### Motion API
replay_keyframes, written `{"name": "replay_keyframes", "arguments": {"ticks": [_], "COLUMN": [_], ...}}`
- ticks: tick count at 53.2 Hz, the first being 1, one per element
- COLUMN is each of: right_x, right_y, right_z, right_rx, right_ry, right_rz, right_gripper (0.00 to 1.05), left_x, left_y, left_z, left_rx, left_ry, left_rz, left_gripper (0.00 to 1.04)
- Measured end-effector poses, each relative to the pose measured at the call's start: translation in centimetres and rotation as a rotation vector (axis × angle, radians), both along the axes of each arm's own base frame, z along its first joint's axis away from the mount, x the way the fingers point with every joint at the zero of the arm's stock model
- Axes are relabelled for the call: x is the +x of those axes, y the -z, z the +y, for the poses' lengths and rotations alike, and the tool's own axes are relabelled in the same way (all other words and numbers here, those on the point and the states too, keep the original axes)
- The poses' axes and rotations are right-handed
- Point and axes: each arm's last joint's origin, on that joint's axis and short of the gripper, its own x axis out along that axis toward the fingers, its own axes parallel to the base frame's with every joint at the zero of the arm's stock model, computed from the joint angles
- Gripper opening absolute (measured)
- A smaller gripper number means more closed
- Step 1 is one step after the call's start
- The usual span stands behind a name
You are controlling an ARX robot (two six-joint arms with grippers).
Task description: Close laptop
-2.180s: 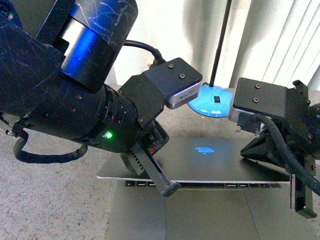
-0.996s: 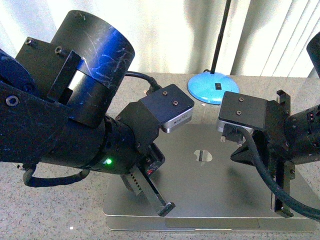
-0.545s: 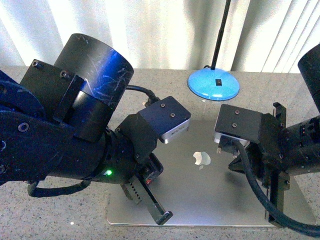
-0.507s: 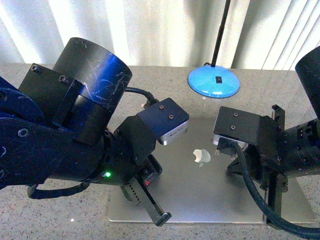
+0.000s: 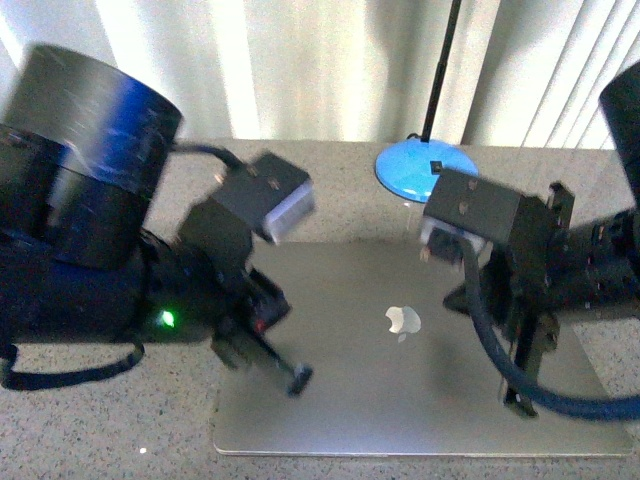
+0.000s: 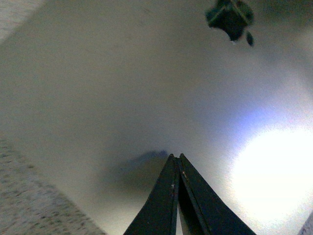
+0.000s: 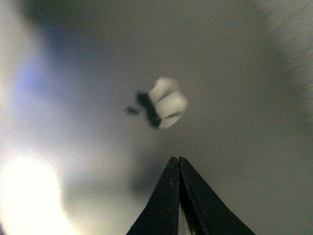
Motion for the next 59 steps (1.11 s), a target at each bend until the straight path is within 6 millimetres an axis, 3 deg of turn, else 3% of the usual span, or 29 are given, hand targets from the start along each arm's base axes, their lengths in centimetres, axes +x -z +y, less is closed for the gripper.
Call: {"name": "replay_keyframes", "arguments": {"ticks": [3, 5, 10, 13, 17, 22, 28, 35, 46, 59], "right_x": [0.9, 1.5, 2.0, 2.0, 2.0, 1.1, -1.5, -4.3, -7.9, -11.3], "right_y": [-2.7, -5.3, -10.3, -10.6, -9.1, -7.9, -8.0, -8.4, -7.4, -6.1], "right_z": [-0.1, -0.4, -1.2, -1.3, -1.1, -1.6, -3.3, -4.8, -6.1, -7.3], "right_rx": [0.05, 0.104, 0.281, 0.322, 0.328, 0.428, 0.586, 0.654, 0.659, 0.657], "right_ry": [0.106, 0.219, 0.419, 0.455, 0.474, 0.718, 0.832, 0.854, 0.851, 0.86], "right_rz": [-0.144, -0.255, -0.379, -0.363, -0.304, -0.483, -0.613, -0.646, -0.616, -0.608], "right_gripper": [0.03, 0.04, 0.24, 0.36, 0.53, 0.41, 0.23, 0.02, 0.03, 0.03], "left_x": [0.6, 1.5, 2.1, 2.0, 1.8, 1.7, 0.5, -2.3, -6.0, -9.7], "left_y": [-2.1, -5.6, -9.7, -9.8, -8.4, -8.1, -8.1, -7.9, -6.9, -6.7], "left_z": [1.4, 3.4, 5.6, 5.7, 5.1, 4.8, 6.0, 8.0, 9.8, 11.3], "left_rx": [-0.095, -0.251, -0.463, -0.504, -0.512, -0.515, -0.422, -0.348, -0.323, -0.31], "left_ry": [-0.126, -0.321, -0.493, -0.516, -0.506, -0.503, -0.662, -0.687, -0.671, -0.67], "left_rz": [-0.089, -0.236, -0.342, -0.325, -0.255, -0.243, -0.519, -0.603, -0.618, -0.617], "left_gripper": [0.04, 0.12, 0.31, 0.43, 0.6, 0.76, 0.6, 0.38, 0.05, 0.04]}}
